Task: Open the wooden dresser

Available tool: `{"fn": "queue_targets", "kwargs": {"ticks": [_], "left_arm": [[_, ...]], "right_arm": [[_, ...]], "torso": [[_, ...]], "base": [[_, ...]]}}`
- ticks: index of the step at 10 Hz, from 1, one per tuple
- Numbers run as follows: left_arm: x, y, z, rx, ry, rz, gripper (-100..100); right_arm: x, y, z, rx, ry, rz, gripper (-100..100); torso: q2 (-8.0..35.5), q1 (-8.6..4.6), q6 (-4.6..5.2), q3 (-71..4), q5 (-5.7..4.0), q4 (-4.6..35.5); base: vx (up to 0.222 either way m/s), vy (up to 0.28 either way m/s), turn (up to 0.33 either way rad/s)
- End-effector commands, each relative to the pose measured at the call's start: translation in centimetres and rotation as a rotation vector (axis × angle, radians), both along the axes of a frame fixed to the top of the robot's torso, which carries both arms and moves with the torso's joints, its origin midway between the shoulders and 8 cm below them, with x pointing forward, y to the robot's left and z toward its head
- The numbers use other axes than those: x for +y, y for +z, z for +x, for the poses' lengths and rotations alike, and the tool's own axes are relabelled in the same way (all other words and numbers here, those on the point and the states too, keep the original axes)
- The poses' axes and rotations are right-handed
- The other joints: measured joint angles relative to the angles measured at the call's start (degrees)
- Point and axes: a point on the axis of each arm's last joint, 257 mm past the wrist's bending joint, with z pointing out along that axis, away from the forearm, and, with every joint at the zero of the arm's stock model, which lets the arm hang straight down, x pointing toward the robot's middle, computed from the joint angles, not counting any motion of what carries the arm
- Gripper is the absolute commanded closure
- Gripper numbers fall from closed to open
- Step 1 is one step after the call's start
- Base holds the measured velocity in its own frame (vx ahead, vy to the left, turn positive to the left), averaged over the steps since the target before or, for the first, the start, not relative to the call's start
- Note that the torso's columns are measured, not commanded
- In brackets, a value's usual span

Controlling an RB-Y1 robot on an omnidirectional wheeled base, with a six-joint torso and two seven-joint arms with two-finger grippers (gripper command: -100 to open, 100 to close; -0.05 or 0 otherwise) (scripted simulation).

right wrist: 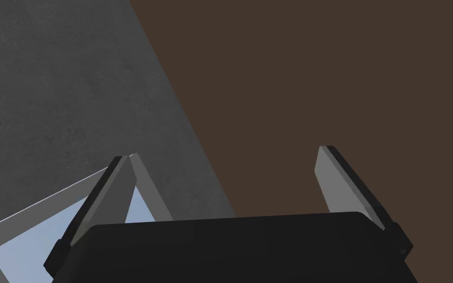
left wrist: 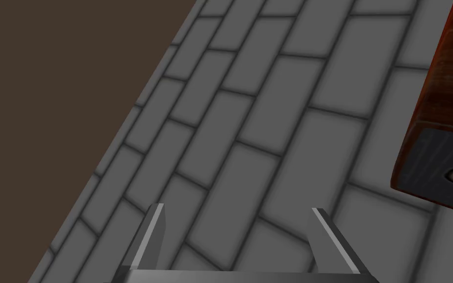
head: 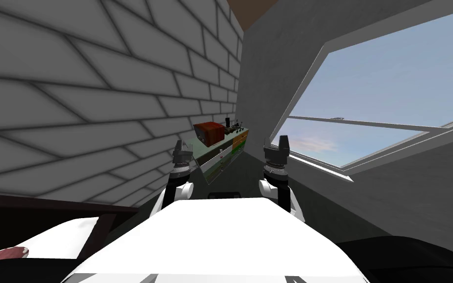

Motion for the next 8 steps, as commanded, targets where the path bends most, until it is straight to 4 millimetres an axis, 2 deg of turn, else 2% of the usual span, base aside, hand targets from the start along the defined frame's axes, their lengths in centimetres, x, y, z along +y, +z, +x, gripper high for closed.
{"fn": "queue_targets", "kwargs": {"ticks": [1, 8], "left_arm": [[0.0, 0.0, 0.0, 0.0, 0.0, 0.0, 0], [0.0, 0.02, -0.01, 0.0, 0.0, 0.0, 0]], "right_arm": [[0.0, 0.0, 0.0, 0.0, 0.0, 0.0, 0], [0.0, 0.01, -0.01, 0.0, 0.0, 0.0, 0]], "torso": [[2.3, 0.0, 0.0, -4.7, 0.0, 2.3], [31.2, 0.0, 0.0, -62.3, 0.0, 31.1]], "base": [[0.0, 0.0, 0.0], [0.0, 0.0, 0.0]]}}
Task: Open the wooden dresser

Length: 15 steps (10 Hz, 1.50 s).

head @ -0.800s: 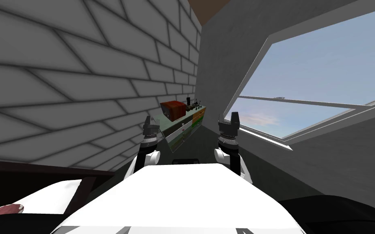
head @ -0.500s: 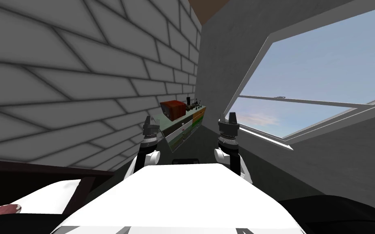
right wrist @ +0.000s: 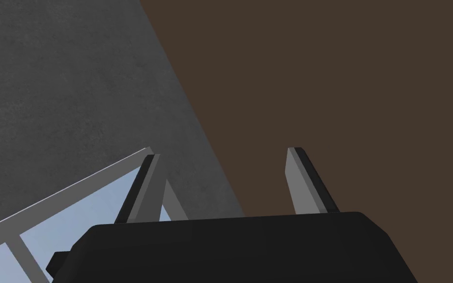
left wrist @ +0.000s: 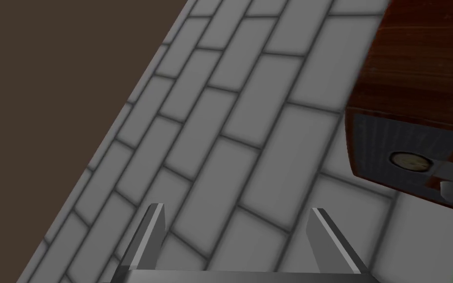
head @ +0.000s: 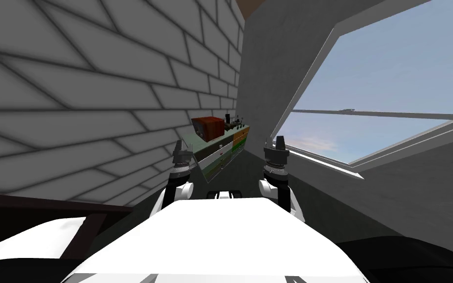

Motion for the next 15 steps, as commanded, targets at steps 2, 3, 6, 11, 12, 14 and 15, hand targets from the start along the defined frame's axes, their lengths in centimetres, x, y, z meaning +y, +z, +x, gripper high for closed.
{"fn": "queue_targets", "kwargs": {"ticks": [2, 3, 6, 11, 12, 14, 15], "left_arm": [[-0.2, -0.5, 0.2, 0.013, -0.012, 0.028, -100], [-0.2, -0.9, 0.3, 0.024, -0.019, 0.048, -100], [0.1, -2.7, 1.1, 0.067, -0.03, 0.094, -100], [2.0, -6.6, 2.6, 0.154, -0.011, 0.116, -100], [2.5, -7.5, 2.8, 0.172, -0.004, 0.114, -100], [3.5, -9.1, 3.3, 0.205, 0.011, 0.106, -100], [3.9, -9.8, 3.5, 0.22, 0.019, 0.102, -100]], "right_arm": [[0.0, 0.0, 0.0, 0.0, 0.0, 0.0, 0], [0.0, 0.0, 0.0, 0.0, 0.0, 0.0, 0], [0.0, 0.0, 0.0, 0.001, 0.0, 0.0, 0], [0.0, 0.0, 0.0, 0.001, 0.0, 0.0, 0], [0.0, 0.0, 0.0, 0.001, 0.0, 0.0, 0], [0.0, 0.0, 0.0, 0.001, 0.0, 0.0, 0], [0.0, 0.0, 0.0, 0.001, 0.0, 0.0, 0]], "torso": [[8.5, 0.0, 0.0, -16.9, 0.0, 8.5], [10.3, -0.02, 0.0, -20.9, 0.0, 10.3], [11.0, -0.08, 0.0, -22.4, -0.02, 11.1], [11.1, -0.02, 0.0, -22.3, -0.01, 11.1], [11.1, 0.05, 0.0, -22.3, 0.01, 11.1], [11.2, 0.03, -0.01, -22.3, 0.01, 11.1], [11.2, -0.03, 0.0, -22.3, -0.01, 11.2]], "base": [[0.012, -0.007, 0.008], [0.044, -0.036, 0.024], [0.071, -0.061, 0.039], [0.105, -0.102, 0.056], [0.127, -0.107, 0.046], [0.118, -0.108, 0.066], [0.114, -0.116, 0.066]]}}
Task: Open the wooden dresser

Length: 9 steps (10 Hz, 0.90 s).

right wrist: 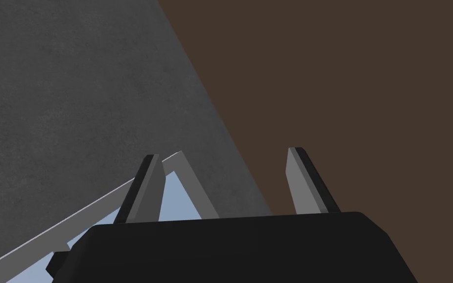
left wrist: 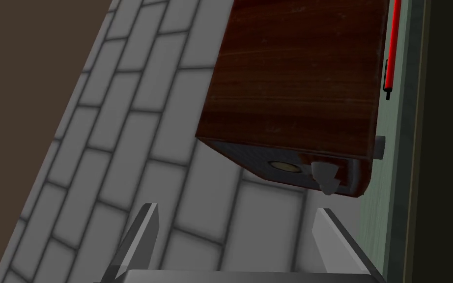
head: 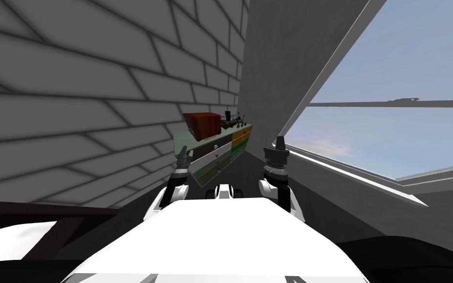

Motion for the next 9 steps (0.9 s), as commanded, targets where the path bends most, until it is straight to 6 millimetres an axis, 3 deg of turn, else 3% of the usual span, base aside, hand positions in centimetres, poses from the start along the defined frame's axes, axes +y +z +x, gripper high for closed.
{"fn": "queue_targets", "kwargs": {"ticks": [1, 9], "left_arm": [[1.2, -2.2, 0.4, 0.04, 0.024, -0.009, -100], [5.9, -9.0, 1.2, 0.174, 0.105, -0.029, -100]], "right_arm": [[0.0, 0.0, 0.0, 0.0, 0.0, 0.0, 0], [0.0, 0.0, 0.0, 0.0, 0.0, 0.0, 0]], "torso": [[0.0, 0.01, 0.0, 0.0, 0.0, 0.0], [0.0, -0.06, 0.0, 0.0, -0.02, 0.0]], "base": [[0.106, -0.114, 0.056], [0.126, -0.132, 0.068]]}}
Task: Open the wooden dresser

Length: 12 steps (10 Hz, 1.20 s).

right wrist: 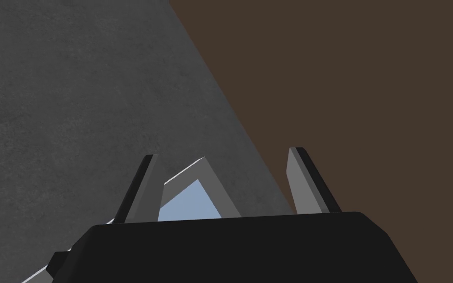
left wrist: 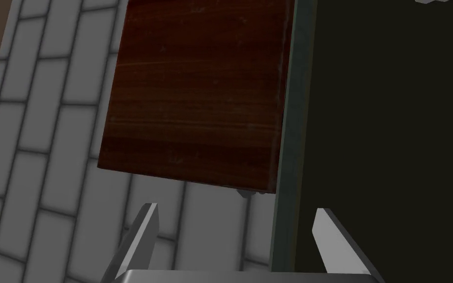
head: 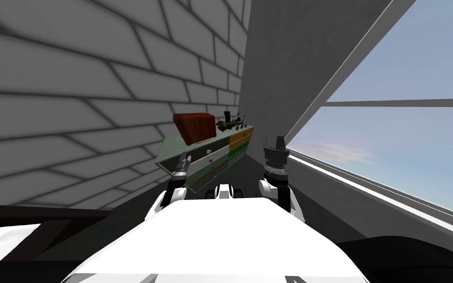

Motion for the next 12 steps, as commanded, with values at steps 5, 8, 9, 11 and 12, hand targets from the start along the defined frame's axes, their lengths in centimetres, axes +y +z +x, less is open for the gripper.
{"fn": "queue_targets", "kwargs": {"ticks": [5, 8, 9, 11, 12], "left_arm": [[3.6, -5.0, -0.1, 0.094, 0.068, -0.026, -100], [5.1, -7.3, -0.5, 0.134, 0.107, -0.054, -100], [5.5, -8.2, -0.6, 0.147, 0.12, -0.067, -100], [6.1, -10.6, -1.2, 0.178, 0.162, -0.128, -100], [6.0, -11.4, -1.4, 0.186, 0.176, -0.156, -100]], "right_arm": [[0.0, 0.0, 0.0, 0.0, 0.0, 0.0, 0], [0.0, 0.0, 0.0, 0.0, 0.0, 0.0, 0], [0.0, 0.0, 0.0, 0.0, 0.0, 0.0, 0], [0.0, 0.0, 0.0, 0.0, 0.0, 0.0, 0], [0.0, 0.0, 0.0, 0.0, 0.0, 0.0, 0]], "torso": [[0.0, 0.15, 0.0, 0.0, 0.04, 0.0], [0.0, 0.04, 0.01, 0.0, 0.01, 0.0], [0.0, 0.08, 0.01, 0.0, 0.02, 0.0], [0.0, 0.1, 0.01, 0.0, 0.03, 0.0], [0.0, -0.02, 0.0, 0.0, 0.0, 0.0]], "base": [[0.102, -0.121, 0.055], [0.115, -0.14, 0.069], [0.121, -0.137, 0.062], [0.126, -0.163, 0.07], [0.11, -0.159, 0.067]]}}
